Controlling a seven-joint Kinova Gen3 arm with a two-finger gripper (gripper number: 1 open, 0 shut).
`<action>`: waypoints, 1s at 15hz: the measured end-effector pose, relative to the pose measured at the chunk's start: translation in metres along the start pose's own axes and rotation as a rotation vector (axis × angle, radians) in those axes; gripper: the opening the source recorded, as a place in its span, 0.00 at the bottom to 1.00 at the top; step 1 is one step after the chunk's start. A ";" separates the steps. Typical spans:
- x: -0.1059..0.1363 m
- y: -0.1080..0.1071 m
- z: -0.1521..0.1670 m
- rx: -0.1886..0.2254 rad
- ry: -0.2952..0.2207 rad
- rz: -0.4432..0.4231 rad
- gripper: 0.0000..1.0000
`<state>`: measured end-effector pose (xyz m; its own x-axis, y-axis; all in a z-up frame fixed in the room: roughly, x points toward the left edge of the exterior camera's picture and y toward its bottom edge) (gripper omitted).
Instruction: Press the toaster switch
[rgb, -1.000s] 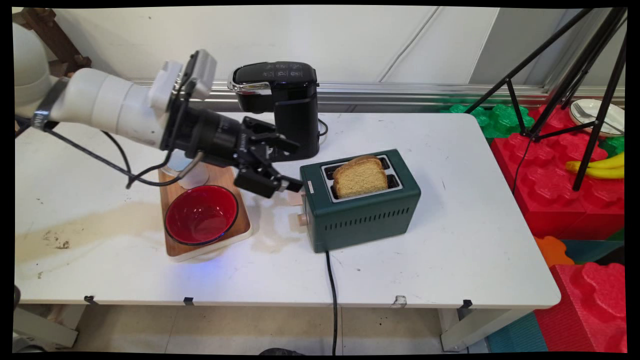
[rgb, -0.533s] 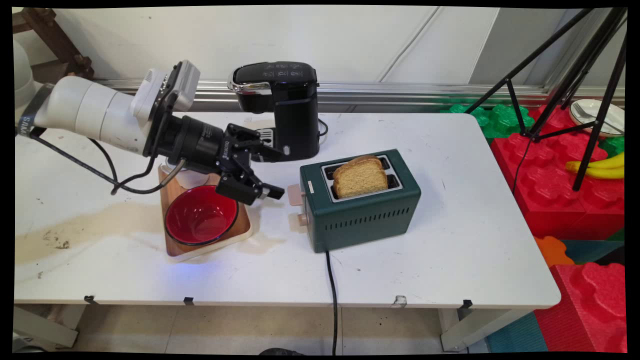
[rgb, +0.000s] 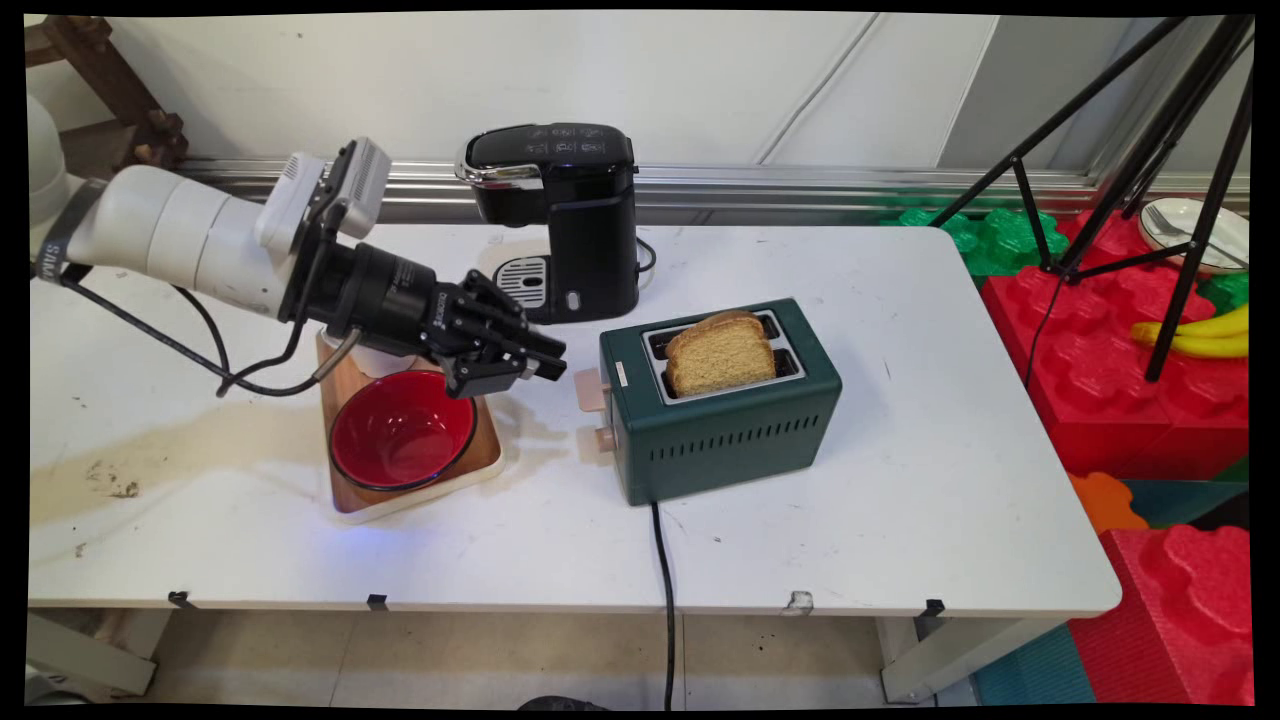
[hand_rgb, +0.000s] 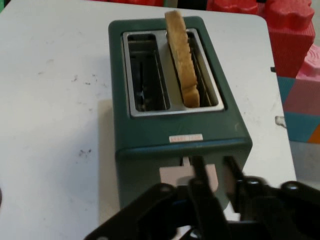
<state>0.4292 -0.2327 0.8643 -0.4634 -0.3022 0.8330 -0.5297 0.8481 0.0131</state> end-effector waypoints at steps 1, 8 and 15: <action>-0.003 0.000 0.001 -0.002 -0.006 0.000 0.00; -0.012 -0.007 0.015 0.005 -0.024 -0.002 0.00; -0.012 -0.012 0.027 0.024 -0.028 0.002 0.00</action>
<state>0.4220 -0.2511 0.8389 -0.4840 -0.3130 0.8172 -0.5458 0.8379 -0.0023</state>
